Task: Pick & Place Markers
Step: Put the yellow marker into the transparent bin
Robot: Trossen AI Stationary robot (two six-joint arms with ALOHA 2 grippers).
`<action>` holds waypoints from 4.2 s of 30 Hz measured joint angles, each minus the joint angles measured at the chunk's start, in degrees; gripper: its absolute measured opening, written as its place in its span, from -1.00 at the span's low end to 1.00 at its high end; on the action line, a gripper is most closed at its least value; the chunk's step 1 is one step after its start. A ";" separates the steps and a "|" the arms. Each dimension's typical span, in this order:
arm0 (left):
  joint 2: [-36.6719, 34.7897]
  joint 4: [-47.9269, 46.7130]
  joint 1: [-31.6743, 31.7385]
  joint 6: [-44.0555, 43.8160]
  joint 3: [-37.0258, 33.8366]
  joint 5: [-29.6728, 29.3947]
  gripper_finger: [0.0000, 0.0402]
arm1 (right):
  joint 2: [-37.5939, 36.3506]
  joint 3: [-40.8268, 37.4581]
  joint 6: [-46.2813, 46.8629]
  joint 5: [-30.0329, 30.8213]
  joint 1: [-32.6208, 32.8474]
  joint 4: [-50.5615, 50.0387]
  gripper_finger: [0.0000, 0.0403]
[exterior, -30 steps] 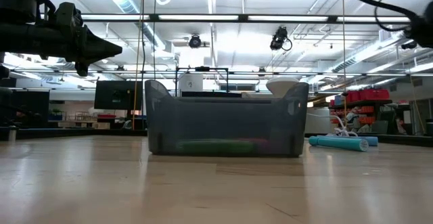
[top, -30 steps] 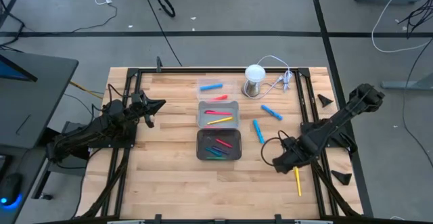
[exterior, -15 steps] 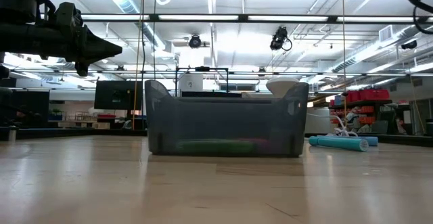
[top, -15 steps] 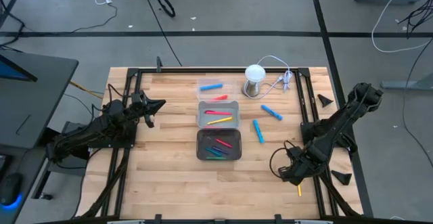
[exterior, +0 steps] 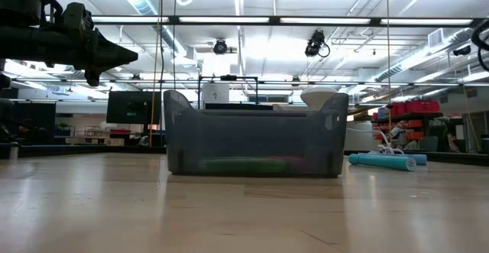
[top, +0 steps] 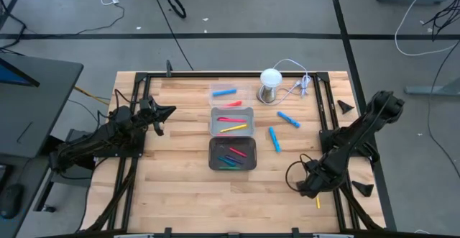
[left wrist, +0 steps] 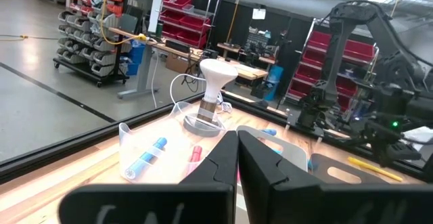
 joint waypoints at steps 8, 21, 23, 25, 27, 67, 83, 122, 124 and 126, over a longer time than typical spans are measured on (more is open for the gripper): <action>0.01 0.00 -0.01 0.00 0.00 0.00 -0.93 | 3.40 -2.69 -2.30 -1.43 -1.82 9.31 -0.12; 0.00 -0.02 0.00 -0.01 0.00 0.00 -0.93 | 3.39 -5.14 -2.33 -0.41 -4.63 14.66 -0.12; 0.00 0.00 0.01 0.03 0.00 0.00 -0.93 | 3.39 -5.14 -2.34 0.71 -5.13 15.80 -0.13; 0.02 0.01 -0.01 -0.01 -0.01 0.00 -0.93 | 3.39 -5.14 -2.35 1.54 -5.67 17.05 -0.17; 0.02 0.00 0.01 0.01 0.00 0.00 -0.93 | 3.39 -5.14 -2.49 2.35 -6.17 17.91 -0.21; 0.02 0.00 0.00 -0.01 0.00 0.00 -0.93 | 3.52 15.93 -55.40 3.58 -19.26 -17.37 -0.94; 0.02 0.00 0.01 -0.01 0.00 0.00 -0.93 | 6.05 28.52 -92.83 3.61 -23.10 -37.04 -0.94; 0.01 0.01 -0.01 0.00 -0.01 0.00 -0.93 | 49.95 88.28 -123.56 17.21 -53.75 -45.88 -0.94; 0.02 -0.02 0.01 0.02 -0.02 0.00 -0.93 | 52.05 91.26 -124.60 17.25 -54.40 -46.73 -0.94; 0.01 -0.01 -0.01 -0.01 -0.01 0.00 -0.93 | 53.63 93.35 -125.59 17.23 -54.83 -47.34 -0.94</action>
